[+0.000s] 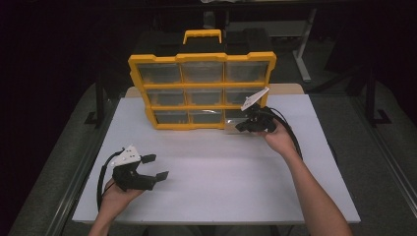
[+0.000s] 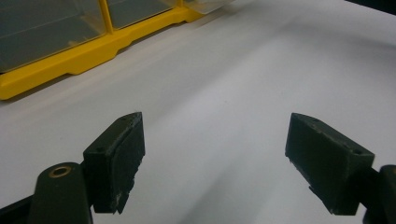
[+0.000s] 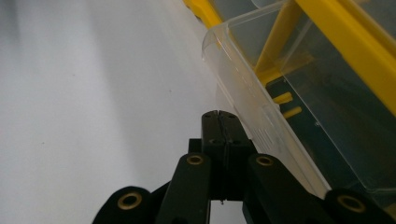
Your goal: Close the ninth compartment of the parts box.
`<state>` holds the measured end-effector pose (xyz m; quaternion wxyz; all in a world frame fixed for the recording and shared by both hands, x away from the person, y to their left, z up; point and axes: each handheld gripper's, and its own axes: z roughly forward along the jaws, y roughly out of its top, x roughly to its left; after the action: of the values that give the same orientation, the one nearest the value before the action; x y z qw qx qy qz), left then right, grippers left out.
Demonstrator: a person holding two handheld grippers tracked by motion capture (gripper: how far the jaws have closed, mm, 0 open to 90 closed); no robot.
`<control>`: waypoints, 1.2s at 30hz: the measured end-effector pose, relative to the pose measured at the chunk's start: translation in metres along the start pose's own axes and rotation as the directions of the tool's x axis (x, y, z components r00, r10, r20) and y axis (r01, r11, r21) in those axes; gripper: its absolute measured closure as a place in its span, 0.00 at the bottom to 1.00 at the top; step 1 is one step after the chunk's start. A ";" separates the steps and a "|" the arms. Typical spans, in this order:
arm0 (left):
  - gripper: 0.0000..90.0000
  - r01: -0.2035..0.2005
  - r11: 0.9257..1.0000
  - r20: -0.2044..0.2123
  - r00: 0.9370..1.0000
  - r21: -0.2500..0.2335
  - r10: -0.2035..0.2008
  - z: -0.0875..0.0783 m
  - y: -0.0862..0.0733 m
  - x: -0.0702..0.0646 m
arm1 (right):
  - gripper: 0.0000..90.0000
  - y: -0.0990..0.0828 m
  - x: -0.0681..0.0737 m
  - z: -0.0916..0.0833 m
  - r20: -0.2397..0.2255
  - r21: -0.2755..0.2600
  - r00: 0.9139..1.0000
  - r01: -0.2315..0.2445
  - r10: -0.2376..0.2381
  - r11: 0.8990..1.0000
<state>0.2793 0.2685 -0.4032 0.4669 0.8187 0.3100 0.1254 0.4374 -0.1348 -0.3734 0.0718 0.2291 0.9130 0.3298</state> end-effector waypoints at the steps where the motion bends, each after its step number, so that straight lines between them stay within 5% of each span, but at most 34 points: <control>1: 0.22 0.001 1.000 0.000 1.000 0.000 -0.001 0.000 0.000 0.000 | 0.99 0.000 0.000 0.000 0.000 0.000 1.000 0.000 0.000 1.000; 36: 0.22 -0.007 1.000 -0.006 1.000 0.001 0.007 0.000 0.000 0.000 | 0.99 -0.005 -0.019 -0.004 0.094 -0.008 0.995 -0.042 0.043 0.999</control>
<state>0.2795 0.2685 -0.4037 0.4651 0.8195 0.3088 0.1294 0.4514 -0.1497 -0.3740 0.1084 0.2636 0.9026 0.3226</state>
